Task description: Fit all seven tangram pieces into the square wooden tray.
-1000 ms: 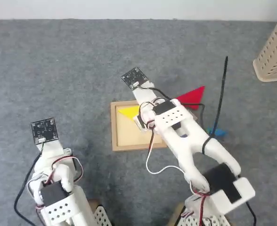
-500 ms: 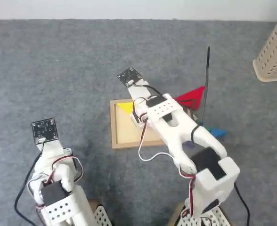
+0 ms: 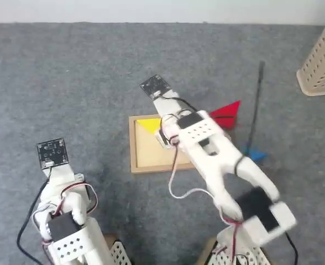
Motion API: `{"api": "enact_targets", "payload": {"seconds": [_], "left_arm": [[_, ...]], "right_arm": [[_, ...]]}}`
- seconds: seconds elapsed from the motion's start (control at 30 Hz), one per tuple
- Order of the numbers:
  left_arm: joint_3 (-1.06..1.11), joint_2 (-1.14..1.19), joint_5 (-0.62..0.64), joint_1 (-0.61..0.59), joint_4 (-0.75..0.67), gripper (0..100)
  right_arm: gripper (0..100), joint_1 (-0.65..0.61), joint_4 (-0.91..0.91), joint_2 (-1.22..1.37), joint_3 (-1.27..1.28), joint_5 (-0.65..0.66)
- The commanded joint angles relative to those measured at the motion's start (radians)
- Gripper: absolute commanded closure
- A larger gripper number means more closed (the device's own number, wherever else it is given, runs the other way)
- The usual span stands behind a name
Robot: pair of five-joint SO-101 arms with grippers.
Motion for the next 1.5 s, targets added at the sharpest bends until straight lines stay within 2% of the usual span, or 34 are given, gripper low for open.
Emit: {"api": "enact_targets", "payload": {"seconds": [0.0,0.1,0.17,0.3,0.37,0.6,0.7,0.8,0.9,1.2,1.47], "left_arm": [[-0.008,-0.003,0.009,0.002,0.003,99],[-0.008,-0.003,0.009,0.002,0.003,99],[-0.008,-0.003,0.009,0.002,0.003,99],[-0.008,-0.003,0.009,0.002,0.003,99],[-0.008,-0.003,0.009,0.002,0.003,99],[-0.008,-0.003,0.009,0.002,0.003,99],[-0.008,-0.003,0.009,0.002,0.003,99],[-0.008,-0.003,0.009,0.002,0.003,99],[-0.008,-0.003,0.009,0.002,0.003,99],[-0.008,-0.003,0.009,0.002,0.003,99],[-0.008,-0.003,0.009,0.002,0.003,99]], "right_arm": [[97.4,0.091,0.076,-0.193,-0.005,0.018],[97.3,0.196,0.125,-0.266,-0.009,0.005],[95.6,0.277,0.124,-0.272,-0.011,-0.052],[83.4,0.375,0.102,-0.222,-0.041,-0.137],[79.4,0.38,0.104,-0.163,-0.072,-0.149],[78.4,0.384,0.111,0.131,-0.304,-0.324],[71.4,0.394,0.116,0.24,-0.408,-0.43],[65.3,0.406,0.182,0.338,-0.559,-0.526],[65.2,0.42,0.283,0.437,-0.71,-0.615],[65.2,0.423,0.469,0.765,-1.042,-0.595],[65.3,0.429,0.714,0.911,-1.27,-0.582]]}}
